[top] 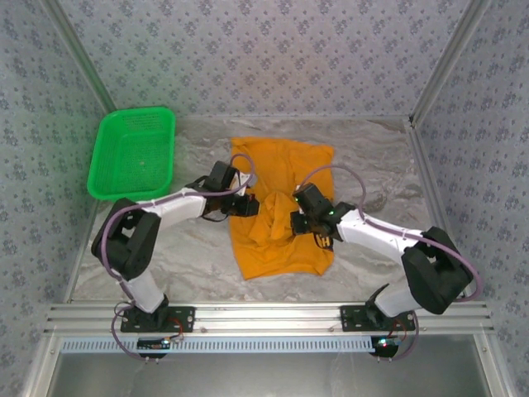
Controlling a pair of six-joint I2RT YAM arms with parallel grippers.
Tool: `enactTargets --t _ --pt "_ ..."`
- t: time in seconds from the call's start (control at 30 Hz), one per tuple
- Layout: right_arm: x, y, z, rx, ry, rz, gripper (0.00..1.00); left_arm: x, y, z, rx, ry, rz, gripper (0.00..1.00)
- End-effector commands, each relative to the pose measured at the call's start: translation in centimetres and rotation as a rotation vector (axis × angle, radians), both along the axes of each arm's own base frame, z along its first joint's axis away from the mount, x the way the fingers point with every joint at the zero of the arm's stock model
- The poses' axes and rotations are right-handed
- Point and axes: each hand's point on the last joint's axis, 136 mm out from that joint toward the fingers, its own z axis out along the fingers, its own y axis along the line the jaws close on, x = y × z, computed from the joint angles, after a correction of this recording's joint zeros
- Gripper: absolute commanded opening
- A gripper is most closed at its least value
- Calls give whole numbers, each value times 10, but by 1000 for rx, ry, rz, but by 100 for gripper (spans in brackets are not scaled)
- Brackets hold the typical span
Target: Fold the inside-out t-shirt
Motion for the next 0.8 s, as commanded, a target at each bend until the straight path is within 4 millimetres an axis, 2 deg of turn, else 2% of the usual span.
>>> enactTargets --t 0.0,0.03,0.07,0.13,0.23,0.33,0.4,0.5,0.67,0.77 --pt "-1 -27 -11 -3 34 -121 0 -3 12 14 -14 -71 -22 0" --pt "-2 -26 -12 30 42 -106 0 -4 14 17 -32 -73 -18 0" --pt "-3 -24 -13 49 47 -75 0 -6 13 21 -52 -79 -35 4" --pt "-3 -22 -11 86 55 -45 0 -19 -2 36 -106 -111 -128 32" --pt "-3 -21 -7 102 49 -8 1 -42 -28 54 -48 -291 -315 45" --pt "0 -22 -3 113 47 5 1 -42 -38 61 66 -475 -389 47" --pt "1 -24 -1 121 45 -2 3 -25 -34 61 140 -566 -347 46" --pt "2 -25 5 144 29 -11 11 -9 -32 62 207 -684 -330 46" --pt "3 -22 14 171 12 -4 31 0 -38 48 265 -699 -404 44" --pt "5 -21 19 173 -3 3 35 2 -42 42 265 -695 -419 40"
